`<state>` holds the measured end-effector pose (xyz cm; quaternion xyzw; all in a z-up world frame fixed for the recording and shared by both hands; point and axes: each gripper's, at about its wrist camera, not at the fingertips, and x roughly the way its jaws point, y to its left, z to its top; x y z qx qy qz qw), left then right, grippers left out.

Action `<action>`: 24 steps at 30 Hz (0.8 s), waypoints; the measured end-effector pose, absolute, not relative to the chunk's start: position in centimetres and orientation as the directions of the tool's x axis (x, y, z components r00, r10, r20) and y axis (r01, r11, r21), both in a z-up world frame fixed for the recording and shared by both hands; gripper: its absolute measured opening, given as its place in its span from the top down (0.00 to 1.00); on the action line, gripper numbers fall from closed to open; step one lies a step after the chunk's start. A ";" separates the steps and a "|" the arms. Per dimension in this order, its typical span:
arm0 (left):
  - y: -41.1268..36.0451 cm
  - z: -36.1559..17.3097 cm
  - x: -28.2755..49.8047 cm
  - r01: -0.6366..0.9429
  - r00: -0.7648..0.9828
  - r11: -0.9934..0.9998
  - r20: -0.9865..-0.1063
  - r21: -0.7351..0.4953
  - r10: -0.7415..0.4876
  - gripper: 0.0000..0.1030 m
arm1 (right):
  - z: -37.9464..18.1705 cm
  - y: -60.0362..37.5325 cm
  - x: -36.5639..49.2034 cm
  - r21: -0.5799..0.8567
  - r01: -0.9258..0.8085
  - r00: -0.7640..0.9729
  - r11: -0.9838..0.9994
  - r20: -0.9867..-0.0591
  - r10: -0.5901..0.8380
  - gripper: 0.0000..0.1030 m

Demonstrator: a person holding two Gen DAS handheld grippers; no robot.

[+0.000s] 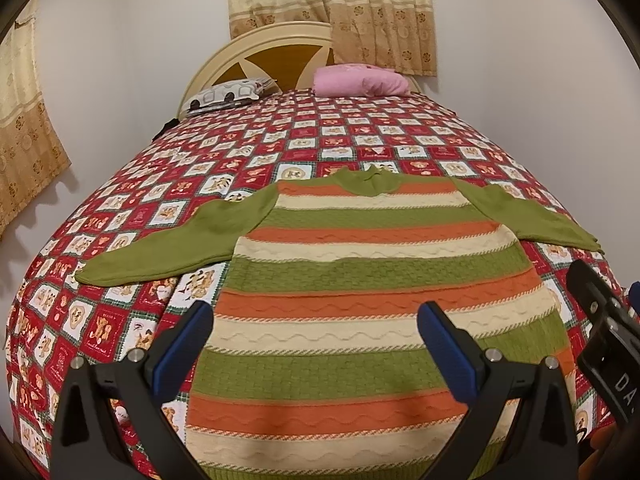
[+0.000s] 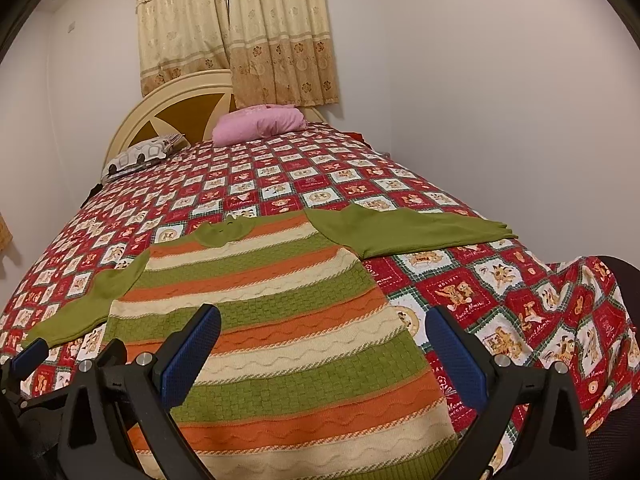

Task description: Fold small clothes

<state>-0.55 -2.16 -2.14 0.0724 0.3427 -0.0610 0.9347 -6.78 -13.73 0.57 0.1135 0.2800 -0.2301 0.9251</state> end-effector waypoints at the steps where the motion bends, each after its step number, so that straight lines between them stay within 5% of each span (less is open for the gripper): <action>1: -1.9 -2.1 -0.5 0.165 0.757 0.982 -0.650 0.091 -0.067 0.00 | 0.5 -13.7 -6.8 0.081 0.488 0.738 0.869 -0.571 -0.361 0.01; 24: -0.4 -3.7 3.0 0.136 0.753 0.987 -0.656 0.087 -0.046 0.00 | -1.1 -15.6 -4.0 0.039 0.513 0.698 0.857 -0.600 -0.390 0.01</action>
